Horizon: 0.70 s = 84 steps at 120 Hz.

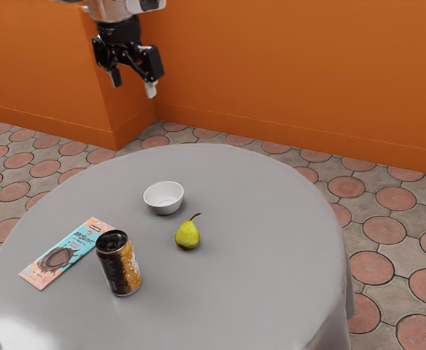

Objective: Place the pear in the bowl.

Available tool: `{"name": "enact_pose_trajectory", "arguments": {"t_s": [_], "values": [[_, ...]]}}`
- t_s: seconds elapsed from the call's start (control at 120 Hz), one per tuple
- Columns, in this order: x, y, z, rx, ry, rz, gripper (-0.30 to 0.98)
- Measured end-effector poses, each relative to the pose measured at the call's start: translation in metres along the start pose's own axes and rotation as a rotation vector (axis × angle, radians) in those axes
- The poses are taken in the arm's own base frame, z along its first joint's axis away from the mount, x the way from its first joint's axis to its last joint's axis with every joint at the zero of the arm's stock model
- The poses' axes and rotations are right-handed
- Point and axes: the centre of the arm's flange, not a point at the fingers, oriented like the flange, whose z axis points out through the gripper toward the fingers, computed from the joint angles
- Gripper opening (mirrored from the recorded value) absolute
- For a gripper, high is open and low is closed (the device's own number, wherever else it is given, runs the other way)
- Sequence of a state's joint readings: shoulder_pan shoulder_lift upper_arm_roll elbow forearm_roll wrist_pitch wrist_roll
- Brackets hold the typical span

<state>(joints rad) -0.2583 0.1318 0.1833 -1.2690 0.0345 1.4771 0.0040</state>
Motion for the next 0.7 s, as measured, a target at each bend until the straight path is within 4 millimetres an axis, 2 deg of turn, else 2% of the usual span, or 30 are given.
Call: {"name": "enact_pose_trajectory", "arguments": {"t_s": [0.042, 0.108, 0.167, 0.2, 0.275, 0.317, 0.358, 0.467, 0.6, 0.642, 0.7], "values": [[-0.004, 0.012, -0.001, 0.004, -0.019, 0.025, 0.68], [-0.007, 0.019, 0.001, 0.010, -0.043, 0.044, 0.68], [0.000, 0.026, 0.018, 0.017, -0.066, 0.061, 0.69], [0.011, 0.024, 0.041, 0.022, -0.094, 0.055, 0.68], [0.024, 0.000, 0.119, 0.003, -0.196, 0.006, 0.69], [0.023, 0.006, 0.167, -0.004, -0.249, 0.011, 0.69], [0.023, 0.019, 0.203, -0.003, -0.279, 0.030, 0.69], [0.017, 0.043, 0.268, -0.011, -0.315, 0.057, 0.69], [-0.009, 0.056, 0.347, -0.073, -0.323, 0.022, 0.69], [-0.012, 0.059, 0.358, -0.091, -0.298, -0.007, 0.69], [-0.009, 0.060, 0.360, -0.104, -0.249, -0.049, 0.69]]}}
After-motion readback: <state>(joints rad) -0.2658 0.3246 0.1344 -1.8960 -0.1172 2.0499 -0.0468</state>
